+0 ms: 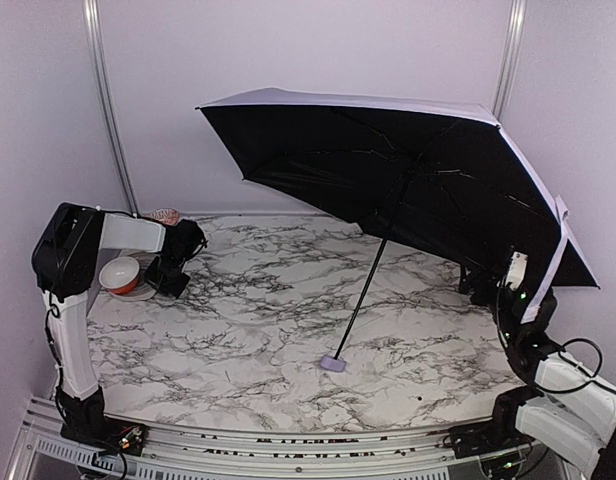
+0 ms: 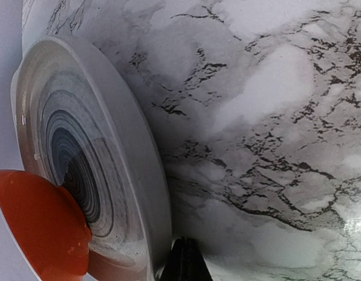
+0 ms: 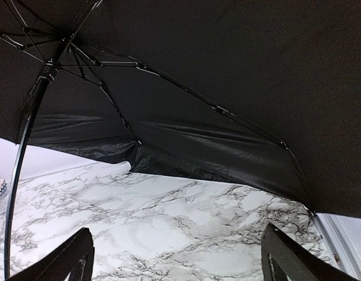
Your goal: Put away the umbrella
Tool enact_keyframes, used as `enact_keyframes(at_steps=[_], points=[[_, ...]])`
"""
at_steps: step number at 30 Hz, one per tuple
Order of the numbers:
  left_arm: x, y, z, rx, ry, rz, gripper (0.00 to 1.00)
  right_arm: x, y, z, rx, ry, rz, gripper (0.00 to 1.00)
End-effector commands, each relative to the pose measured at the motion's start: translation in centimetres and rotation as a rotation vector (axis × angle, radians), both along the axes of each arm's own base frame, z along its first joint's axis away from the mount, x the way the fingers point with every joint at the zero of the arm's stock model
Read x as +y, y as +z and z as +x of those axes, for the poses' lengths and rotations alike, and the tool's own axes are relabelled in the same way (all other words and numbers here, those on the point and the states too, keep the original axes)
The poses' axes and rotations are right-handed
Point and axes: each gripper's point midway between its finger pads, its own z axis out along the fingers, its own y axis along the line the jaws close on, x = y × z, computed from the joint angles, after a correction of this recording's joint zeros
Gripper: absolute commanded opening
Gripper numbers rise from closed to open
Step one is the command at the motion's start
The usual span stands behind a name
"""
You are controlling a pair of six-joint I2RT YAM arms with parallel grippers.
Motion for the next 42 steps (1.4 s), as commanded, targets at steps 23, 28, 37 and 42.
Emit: enact_keyframes(at_steps=[23,28,37,42], points=[[-22.2,24.7,-1.2,-0.801,-0.396,-0.949,0.99,15.4,4.7,7.1,0.027,0.464,0.106,1.0],[-23.3,24.8,-2.2,-0.845,-0.498,-1.018,0.99,17.3,6.4,9.3,-0.007,0.514,0.165,0.93],[-24.2,24.0,-3.4,-0.796,-0.577,-1.033,0.98,19.0,6.3,11.3,0.021,0.554,0.192,0.74],[-24.5,23.5,-3.8,-0.792,-0.614,-0.999,0.96,19.7,5.5,12.5,0.069,0.56,0.197,0.44]])
